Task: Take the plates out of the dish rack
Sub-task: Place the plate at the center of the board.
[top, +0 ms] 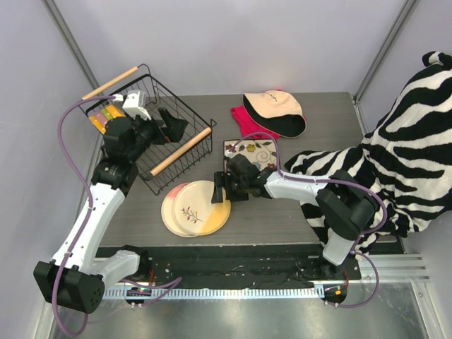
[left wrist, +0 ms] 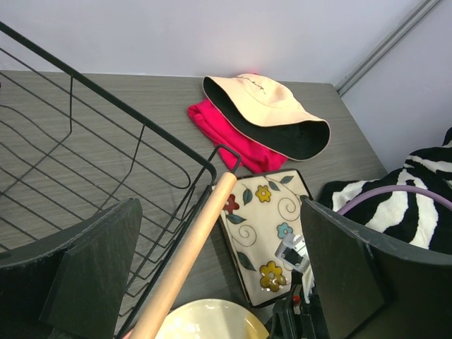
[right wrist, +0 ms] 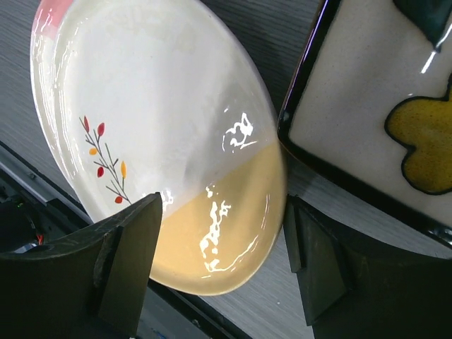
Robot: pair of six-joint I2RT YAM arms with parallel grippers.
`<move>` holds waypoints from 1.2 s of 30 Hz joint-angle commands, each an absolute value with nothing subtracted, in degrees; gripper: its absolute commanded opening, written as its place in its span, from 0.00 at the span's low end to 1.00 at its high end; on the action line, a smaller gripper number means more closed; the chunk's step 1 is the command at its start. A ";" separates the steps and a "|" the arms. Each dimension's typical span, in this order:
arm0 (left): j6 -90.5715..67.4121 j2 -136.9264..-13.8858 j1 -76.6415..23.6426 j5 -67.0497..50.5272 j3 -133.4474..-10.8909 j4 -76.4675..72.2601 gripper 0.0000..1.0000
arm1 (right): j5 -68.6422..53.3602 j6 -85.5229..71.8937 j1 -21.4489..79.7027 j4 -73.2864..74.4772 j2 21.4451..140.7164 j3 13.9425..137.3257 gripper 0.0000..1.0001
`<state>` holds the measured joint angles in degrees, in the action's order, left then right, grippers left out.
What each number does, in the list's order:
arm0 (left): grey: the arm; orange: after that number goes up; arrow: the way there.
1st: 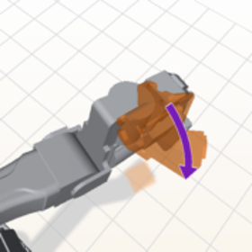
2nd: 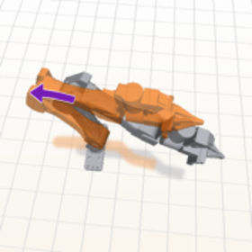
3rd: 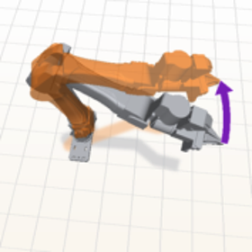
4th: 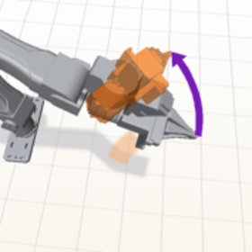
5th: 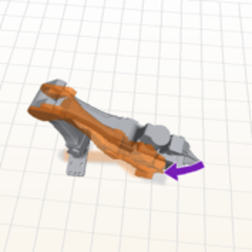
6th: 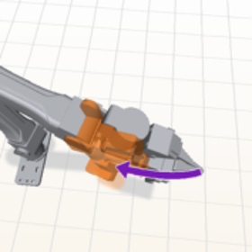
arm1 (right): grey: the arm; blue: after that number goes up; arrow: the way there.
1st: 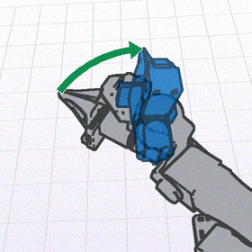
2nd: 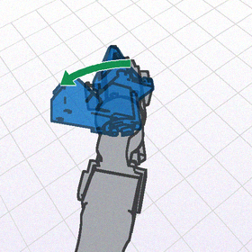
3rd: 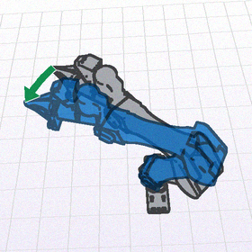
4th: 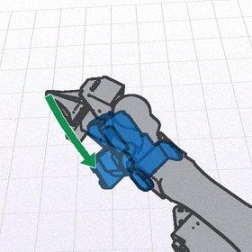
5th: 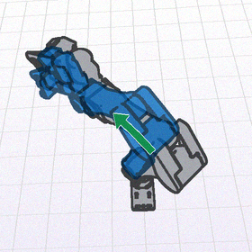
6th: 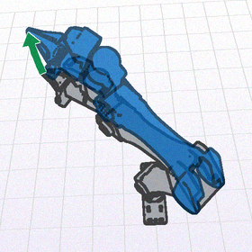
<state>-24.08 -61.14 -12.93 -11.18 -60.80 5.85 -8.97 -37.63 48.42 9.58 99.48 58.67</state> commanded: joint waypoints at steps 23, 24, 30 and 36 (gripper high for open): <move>-24.70 -59.68 -12.66 -12.13 -60.73 2.81 1.00 | -9.05 -38.50 50.01 8.53 100.90 66.18 0.68; -24.70 -59.59 -12.66 -12.13 -60.73 2.90 1.00 | -9.14 -38.50 50.10 8.44 101.16 66.27 0.68; -24.70 -59.68 -12.57 -12.13 -60.73 2.90 1.00 | -9.49 -38.41 50.54 8.53 102.30 67.94 0.68; -24.70 -59.68 -12.66 -12.13 -60.73 2.90 1.00 | -7.65 -38.58 50.71 9.23 100.73 67.24 0.68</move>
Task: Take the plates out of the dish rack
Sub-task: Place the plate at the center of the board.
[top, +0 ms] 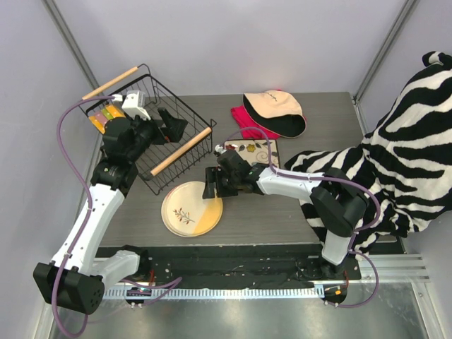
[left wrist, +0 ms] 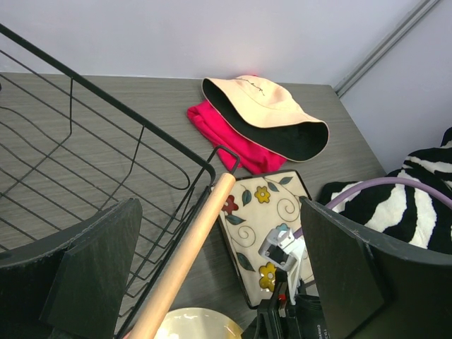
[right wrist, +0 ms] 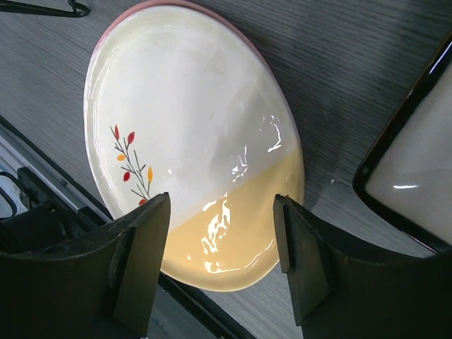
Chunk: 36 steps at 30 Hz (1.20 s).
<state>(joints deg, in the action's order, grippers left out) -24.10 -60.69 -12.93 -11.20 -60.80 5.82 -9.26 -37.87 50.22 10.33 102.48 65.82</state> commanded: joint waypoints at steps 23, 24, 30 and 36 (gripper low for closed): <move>-25.14 -59.94 -12.66 -12.66 -60.64 2.55 1.00 | -4.48 -37.35 51.33 11.95 102.04 65.74 0.69; -25.14 -59.94 -12.57 -12.66 -60.64 2.55 1.00 | -4.57 -37.35 51.59 12.04 102.22 65.83 0.69; -25.22 -59.94 -12.66 -12.65 -60.65 2.64 1.00 | -4.83 -37.70 52.38 11.95 103.27 67.50 0.68; -25.22 -59.85 -12.66 -12.66 -60.65 2.64 1.00 | -5.36 -37.62 53.35 11.95 105.20 70.13 0.68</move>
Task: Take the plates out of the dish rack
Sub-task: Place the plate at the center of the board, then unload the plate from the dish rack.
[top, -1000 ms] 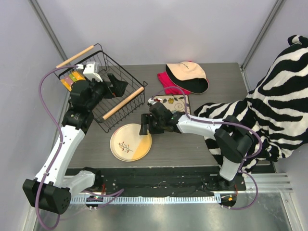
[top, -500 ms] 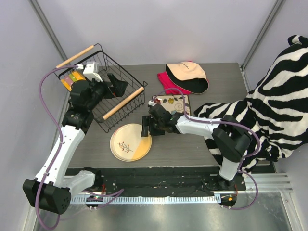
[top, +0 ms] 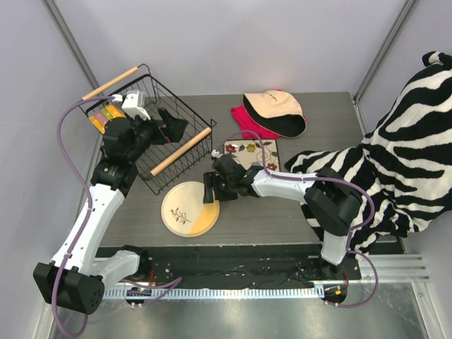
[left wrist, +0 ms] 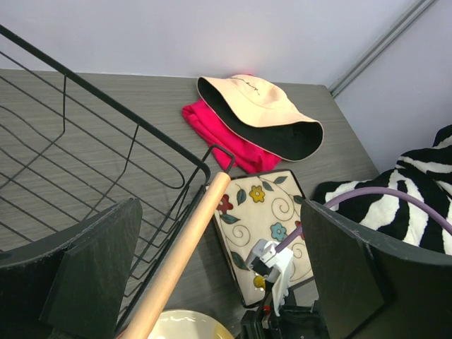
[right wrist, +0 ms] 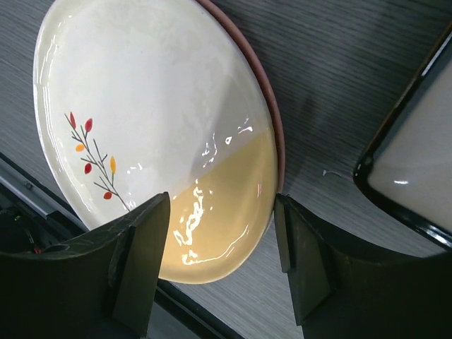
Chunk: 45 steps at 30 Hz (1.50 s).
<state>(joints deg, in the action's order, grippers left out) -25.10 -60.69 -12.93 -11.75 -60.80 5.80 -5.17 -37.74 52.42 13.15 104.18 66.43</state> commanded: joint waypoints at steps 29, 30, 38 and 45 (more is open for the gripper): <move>-28.20 -64.68 -4.67 15.65 -65.03 11.42 1.00 | 2.12 -28.92 42.21 12.58 83.59 73.65 0.75; -29.26 -65.64 -3.18 15.56 -65.65 11.69 1.00 | 1.41 -28.83 41.14 10.13 83.06 73.83 0.75; -34.45 -71.72 5.00 11.34 -63.99 5.72 1.00 | -4.04 -30.06 34.46 1.59 78.67 72.34 0.76; -34.28 -78.39 7.82 6.25 -65.92 0.98 1.00 | -5.27 -31.82 31.47 -4.57 74.09 64.26 0.76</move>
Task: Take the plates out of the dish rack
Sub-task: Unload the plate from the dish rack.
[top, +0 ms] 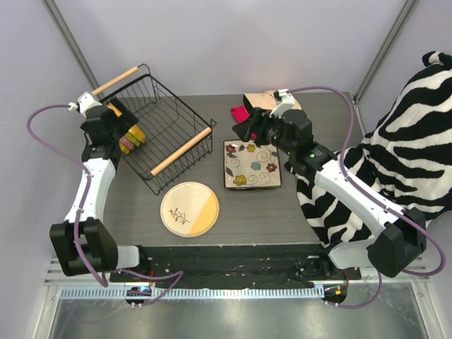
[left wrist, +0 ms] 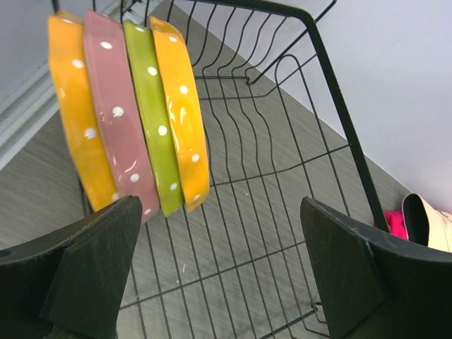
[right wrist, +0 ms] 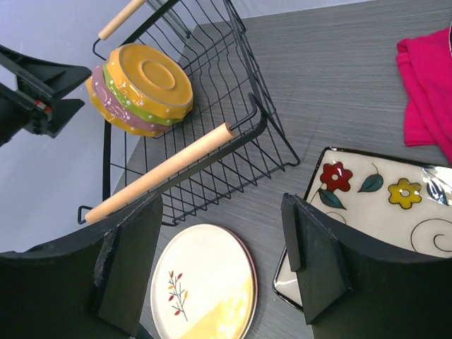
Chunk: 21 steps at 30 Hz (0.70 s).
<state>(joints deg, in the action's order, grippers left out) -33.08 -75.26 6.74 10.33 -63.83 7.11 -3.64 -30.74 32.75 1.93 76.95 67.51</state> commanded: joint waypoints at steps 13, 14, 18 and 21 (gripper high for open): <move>-31.99 -89.73 8.00 5.00 -73.39 1.22 0.92 | -10.02 -33.31 27.16 -6.94 74.00 61.00 0.76; -31.99 -89.91 7.91 5.97 -73.48 1.84 0.92 | -10.11 -33.40 26.81 -7.03 74.09 60.74 0.76; -31.73 -89.12 8.00 7.38 -71.90 1.76 0.91 | -10.72 -33.92 26.28 -7.56 74.53 60.56 0.76; -31.55 -87.37 8.00 8.17 -69.36 0.35 0.91 | -11.51 -34.54 26.19 -8.08 75.32 60.56 0.76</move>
<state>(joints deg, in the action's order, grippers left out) -32.53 -89.82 7.64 5.56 -71.11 3.22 -10.04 -33.36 26.52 -3.66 75.00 60.40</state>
